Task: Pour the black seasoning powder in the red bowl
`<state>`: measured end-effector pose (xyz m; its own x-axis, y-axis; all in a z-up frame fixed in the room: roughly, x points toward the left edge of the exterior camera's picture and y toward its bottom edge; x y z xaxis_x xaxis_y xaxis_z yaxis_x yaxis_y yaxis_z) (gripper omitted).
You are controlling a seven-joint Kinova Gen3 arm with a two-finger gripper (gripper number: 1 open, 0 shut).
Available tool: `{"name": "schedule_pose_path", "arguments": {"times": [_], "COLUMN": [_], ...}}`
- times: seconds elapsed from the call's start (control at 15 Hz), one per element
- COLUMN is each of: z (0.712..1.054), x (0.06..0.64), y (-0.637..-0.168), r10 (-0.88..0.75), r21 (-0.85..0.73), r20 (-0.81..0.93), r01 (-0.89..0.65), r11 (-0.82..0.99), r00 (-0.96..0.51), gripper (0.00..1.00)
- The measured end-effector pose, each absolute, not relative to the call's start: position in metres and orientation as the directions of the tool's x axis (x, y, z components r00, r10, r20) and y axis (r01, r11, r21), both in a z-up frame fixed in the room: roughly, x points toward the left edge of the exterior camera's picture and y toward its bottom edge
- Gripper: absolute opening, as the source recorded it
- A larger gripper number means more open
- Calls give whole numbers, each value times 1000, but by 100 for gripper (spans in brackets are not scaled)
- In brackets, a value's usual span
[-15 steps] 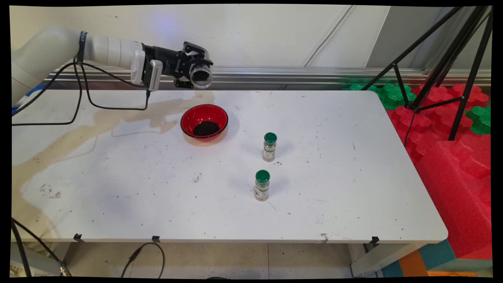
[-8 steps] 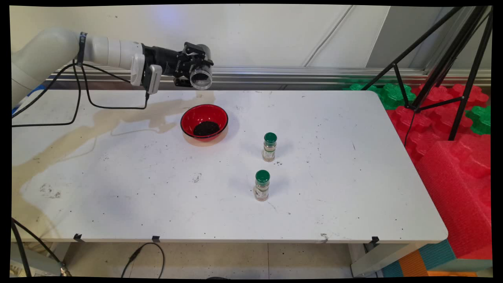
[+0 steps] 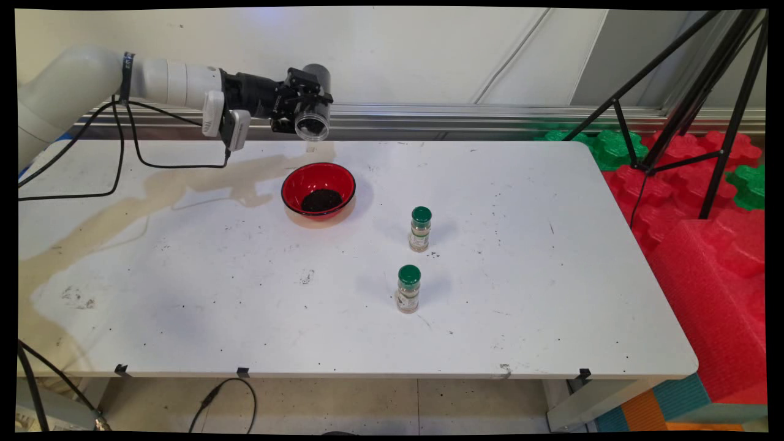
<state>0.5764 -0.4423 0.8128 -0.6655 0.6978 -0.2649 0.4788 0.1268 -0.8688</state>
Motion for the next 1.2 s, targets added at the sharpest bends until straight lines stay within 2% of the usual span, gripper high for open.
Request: {"name": "schedule_pose_path", "arguments": {"times": [1.2], "z": [816], "x": [571], "y": [-430], "r10": [709], "r21": [-822], "r20": [-405], "r01": [570], "r11": [-6], "r00": [-577], "gripper": [0]}}
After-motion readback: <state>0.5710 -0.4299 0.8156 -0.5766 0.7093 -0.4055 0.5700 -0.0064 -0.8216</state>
